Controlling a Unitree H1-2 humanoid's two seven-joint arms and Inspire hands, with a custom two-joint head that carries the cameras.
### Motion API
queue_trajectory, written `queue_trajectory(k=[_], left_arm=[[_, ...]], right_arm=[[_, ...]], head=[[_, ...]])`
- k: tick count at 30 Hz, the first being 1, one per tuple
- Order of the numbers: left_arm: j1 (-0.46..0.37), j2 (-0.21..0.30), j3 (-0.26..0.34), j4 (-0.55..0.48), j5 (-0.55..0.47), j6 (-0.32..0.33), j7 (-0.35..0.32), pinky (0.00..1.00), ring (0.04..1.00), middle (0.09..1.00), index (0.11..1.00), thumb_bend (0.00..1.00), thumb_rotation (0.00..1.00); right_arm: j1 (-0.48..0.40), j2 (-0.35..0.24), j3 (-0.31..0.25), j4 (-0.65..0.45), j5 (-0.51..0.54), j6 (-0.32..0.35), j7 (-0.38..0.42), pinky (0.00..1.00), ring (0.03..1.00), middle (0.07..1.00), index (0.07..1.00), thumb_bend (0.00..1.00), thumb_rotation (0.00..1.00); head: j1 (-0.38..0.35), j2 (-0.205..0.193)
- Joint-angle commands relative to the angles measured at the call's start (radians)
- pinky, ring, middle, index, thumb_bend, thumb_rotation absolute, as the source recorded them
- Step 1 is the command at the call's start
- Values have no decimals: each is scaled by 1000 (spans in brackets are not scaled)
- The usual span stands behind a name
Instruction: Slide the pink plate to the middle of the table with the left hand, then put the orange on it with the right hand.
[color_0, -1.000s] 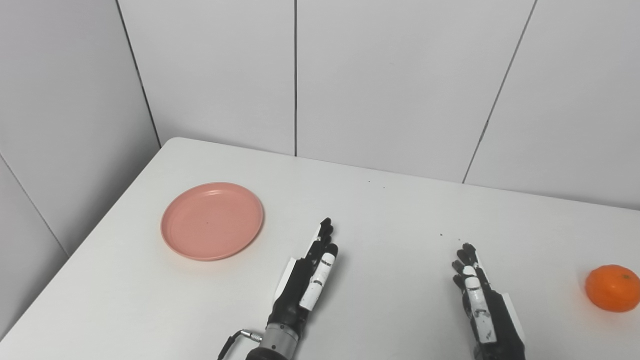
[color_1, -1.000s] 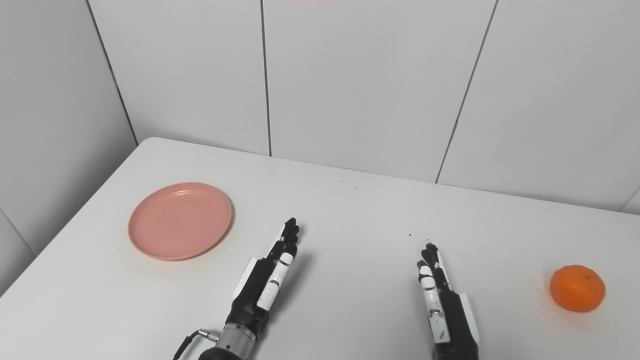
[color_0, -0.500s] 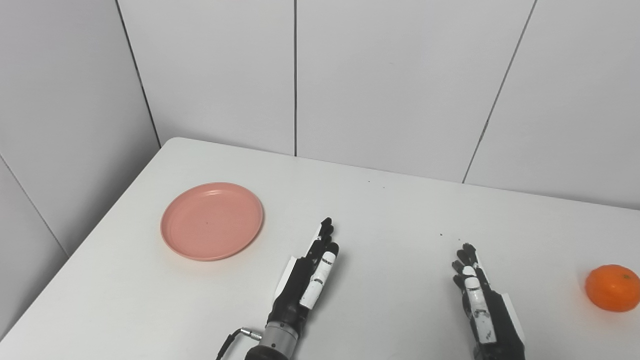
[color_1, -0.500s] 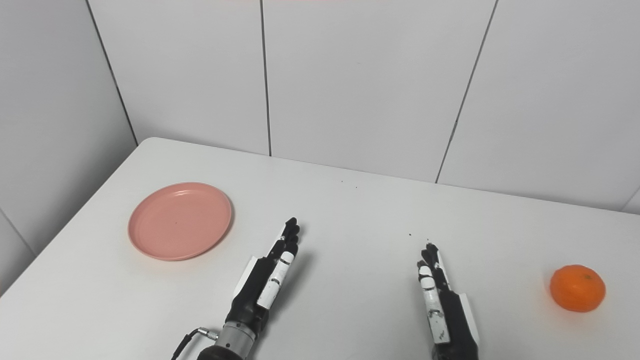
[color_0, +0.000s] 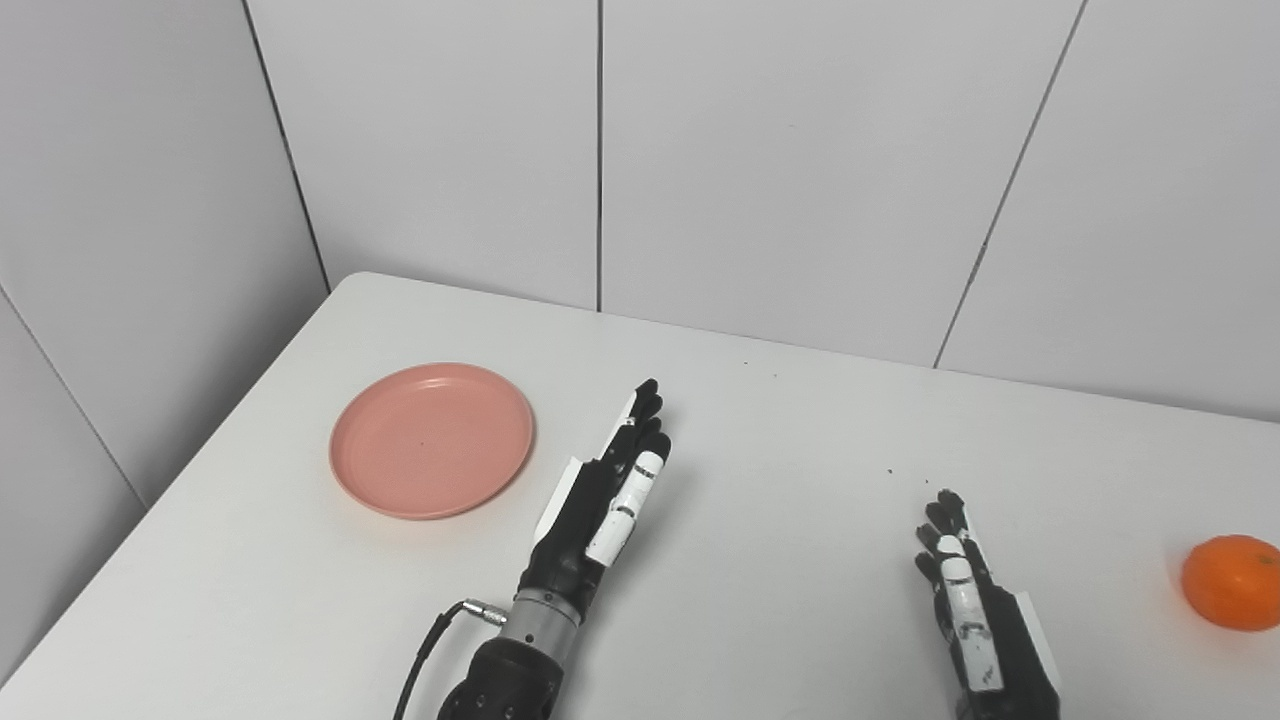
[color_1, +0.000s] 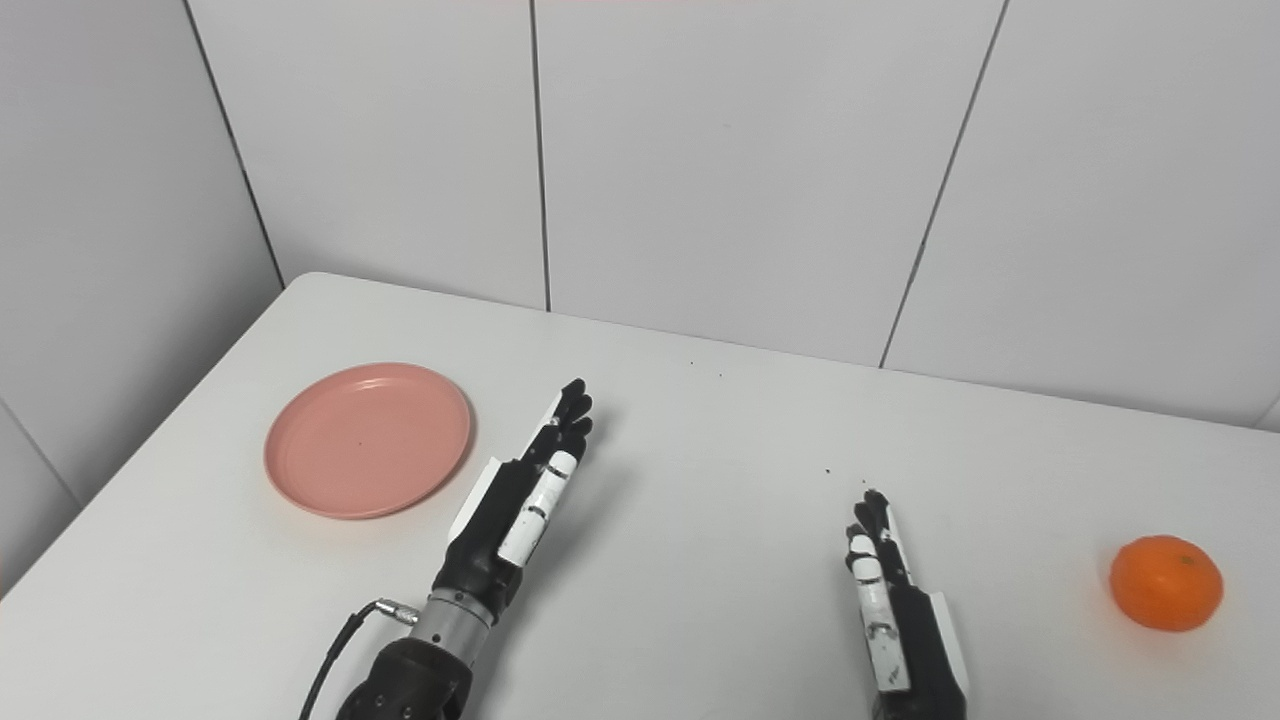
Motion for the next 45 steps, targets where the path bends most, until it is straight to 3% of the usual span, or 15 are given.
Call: queue_trajectory(k=[1, 12, 17, 29, 32, 37, 45], left_arm=[[-42, 6, 10, -46, -23, 5, -14, 968, 975, 989, 972, 405, 1000], [-124, 66, 89, -125, -93, 101, -39, 1000, 995, 996, 993, 454, 1000], [-160, 110, 136, -140, -117, 132, -39, 1000, 993, 997, 997, 429, 1000], [-219, 258, 273, -20, -215, 105, -67, 970, 948, 956, 943, 449, 1000], [-240, 280, 300, 1, -218, 118, -49, 939, 938, 946, 929, 457, 1000], [-256, 305, 338, -11, -243, 144, -49, 964, 951, 953, 943, 381, 1000], [-284, 348, 440, 16, -318, 173, -30, 929, 938, 944, 928, 358, 1000]], right_arm=[[-18, 4, -6, -14, 11, -42, 2, 1000, 983, 989, 997, 130, 1000], [-19, -2, -11, -2, 16, -56, 5, 997, 979, 990, 999, 124, 1000], [-18, -2, -10, -5, 13, -53, 4, 996, 979, 988, 998, 120, 1000], [-14, 1, -7, -10, 8, -49, 1, 999, 981, 987, 999, 107, 1000], [-12, 1, -5, -11, 5, -51, 0, 1000, 980, 986, 998, 111, 1000], [-10, -1, -7, -8, 11, -56, 4, 1000, 983, 989, 1000, 102, 1000], [-6, -2, -6, -13, 7, -56, 4, 1000, 982, 988, 1000, 98, 1000]], head=[[5, -1], [12, -6], [17, -7], [23, -7], [26, -9], [31, -11], [40, -16]])
